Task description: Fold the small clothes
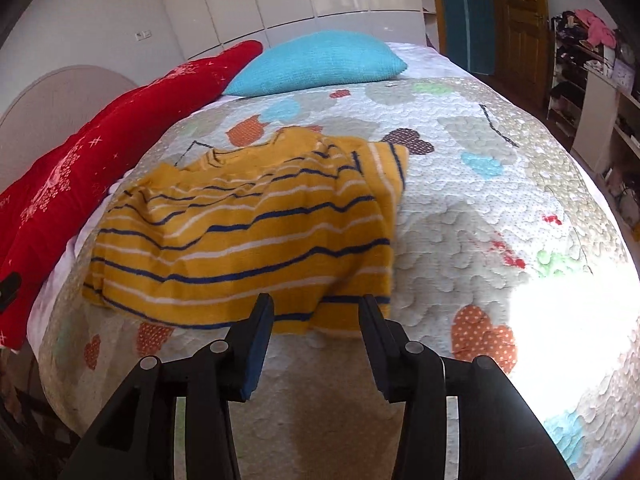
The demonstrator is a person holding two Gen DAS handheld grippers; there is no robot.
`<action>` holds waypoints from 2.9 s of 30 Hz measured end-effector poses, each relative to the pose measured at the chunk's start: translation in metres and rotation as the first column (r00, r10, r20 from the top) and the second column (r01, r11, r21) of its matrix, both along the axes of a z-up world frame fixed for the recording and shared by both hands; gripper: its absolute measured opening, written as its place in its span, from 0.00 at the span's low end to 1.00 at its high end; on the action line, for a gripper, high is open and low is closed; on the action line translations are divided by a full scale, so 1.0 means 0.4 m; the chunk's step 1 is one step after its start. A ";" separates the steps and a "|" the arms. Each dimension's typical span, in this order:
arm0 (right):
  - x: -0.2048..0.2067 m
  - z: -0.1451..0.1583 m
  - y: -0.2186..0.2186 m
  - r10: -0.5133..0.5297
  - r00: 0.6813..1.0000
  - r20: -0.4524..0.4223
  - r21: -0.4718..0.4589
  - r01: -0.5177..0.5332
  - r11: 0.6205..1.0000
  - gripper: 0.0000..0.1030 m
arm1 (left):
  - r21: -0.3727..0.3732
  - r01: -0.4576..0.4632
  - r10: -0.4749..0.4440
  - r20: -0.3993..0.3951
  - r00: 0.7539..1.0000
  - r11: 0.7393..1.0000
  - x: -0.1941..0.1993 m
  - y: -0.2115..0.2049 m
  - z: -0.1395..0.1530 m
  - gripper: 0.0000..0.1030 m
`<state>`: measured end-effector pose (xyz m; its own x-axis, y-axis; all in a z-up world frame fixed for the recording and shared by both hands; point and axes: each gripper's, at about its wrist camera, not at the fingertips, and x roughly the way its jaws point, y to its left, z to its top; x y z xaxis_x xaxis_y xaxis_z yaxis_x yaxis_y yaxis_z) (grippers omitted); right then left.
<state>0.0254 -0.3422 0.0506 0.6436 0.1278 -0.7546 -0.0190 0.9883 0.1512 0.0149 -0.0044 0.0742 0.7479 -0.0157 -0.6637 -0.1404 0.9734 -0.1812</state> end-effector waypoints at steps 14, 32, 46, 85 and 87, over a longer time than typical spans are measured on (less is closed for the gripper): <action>-0.033 -0.048 0.244 0.225 0.974 -0.036 -0.072 -0.227 0.971 0.55 | 0.113 -0.171 0.186 -0.134 0.973 0.979 -0.114 0.079 -0.075 0.96; 0.015 -0.114 0.570 0.427 0.896 -0.119 -0.259 -0.443 0.858 0.58 | 0.188 -0.255 0.285 -0.152 0.946 0.948 -0.144 0.174 -0.104 0.96; 0.079 -0.154 0.735 0.439 0.892 -0.107 -0.425 -0.440 0.791 0.66 | 0.089 -0.282 0.294 -0.204 0.934 0.955 -0.148 0.252 -0.153 0.96; 0.167 -0.212 0.943 0.410 0.912 0.007 -0.815 -0.232 0.531 0.77 | -0.004 -0.312 0.298 -0.284 0.911 0.950 -0.109 0.314 -0.220 0.96; 0.193 -0.217 0.960 0.405 0.914 0.007 -0.826 -0.223 0.518 0.77 | -0.005 -0.316 0.301 -0.283 0.911 0.949 -0.110 0.314 -0.218 0.96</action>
